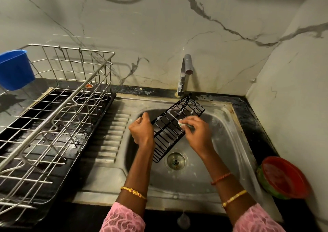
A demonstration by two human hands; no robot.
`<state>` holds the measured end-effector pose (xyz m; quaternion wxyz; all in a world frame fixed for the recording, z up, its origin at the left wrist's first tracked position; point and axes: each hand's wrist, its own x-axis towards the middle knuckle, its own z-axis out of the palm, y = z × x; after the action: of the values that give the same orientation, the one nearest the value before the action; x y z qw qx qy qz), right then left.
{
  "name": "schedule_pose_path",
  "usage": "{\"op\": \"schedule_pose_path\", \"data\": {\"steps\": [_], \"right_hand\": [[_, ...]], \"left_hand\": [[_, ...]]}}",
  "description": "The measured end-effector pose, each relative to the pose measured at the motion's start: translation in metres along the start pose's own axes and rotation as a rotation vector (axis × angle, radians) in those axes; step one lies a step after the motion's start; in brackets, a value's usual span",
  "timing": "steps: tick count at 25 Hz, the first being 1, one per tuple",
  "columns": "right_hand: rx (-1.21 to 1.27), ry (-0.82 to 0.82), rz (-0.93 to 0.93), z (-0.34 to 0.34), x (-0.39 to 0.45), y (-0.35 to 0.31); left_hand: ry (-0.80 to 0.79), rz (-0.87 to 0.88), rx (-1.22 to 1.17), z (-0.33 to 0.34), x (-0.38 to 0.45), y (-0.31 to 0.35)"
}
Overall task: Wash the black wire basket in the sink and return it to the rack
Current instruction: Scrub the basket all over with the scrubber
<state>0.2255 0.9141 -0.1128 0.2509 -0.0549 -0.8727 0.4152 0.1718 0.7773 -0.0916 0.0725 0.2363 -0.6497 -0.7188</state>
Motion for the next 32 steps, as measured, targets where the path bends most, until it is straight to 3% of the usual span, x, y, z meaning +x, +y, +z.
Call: {"op": "schedule_pose_path", "data": {"steps": [6, 10, 15, 18, 23, 32], "right_hand": [[0.055, 0.077, 0.019, -0.010, 0.003, -0.005], [0.032, -0.015, -0.044, 0.013, 0.031, -0.027], [0.029, 0.070, 0.002, -0.004, -0.018, 0.005], [0.040, 0.120, 0.072, -0.012, 0.003, 0.007], [0.025, 0.074, 0.055, 0.008, 0.044, -0.015], [-0.042, 0.091, 0.023, -0.014, 0.012, 0.009]], "left_hand": [[-0.003, 0.017, 0.038, -0.003, 0.001, 0.003], [-0.034, 0.039, 0.032, -0.002, -0.005, 0.005], [-0.054, 0.075, -0.014, -0.003, 0.005, 0.003], [-0.054, 0.069, -0.009, -0.003, 0.005, 0.000], [-0.065, 0.117, -0.021, -0.002, -0.002, 0.006], [-0.029, 0.064, -0.083, -0.004, 0.012, 0.008]]}}
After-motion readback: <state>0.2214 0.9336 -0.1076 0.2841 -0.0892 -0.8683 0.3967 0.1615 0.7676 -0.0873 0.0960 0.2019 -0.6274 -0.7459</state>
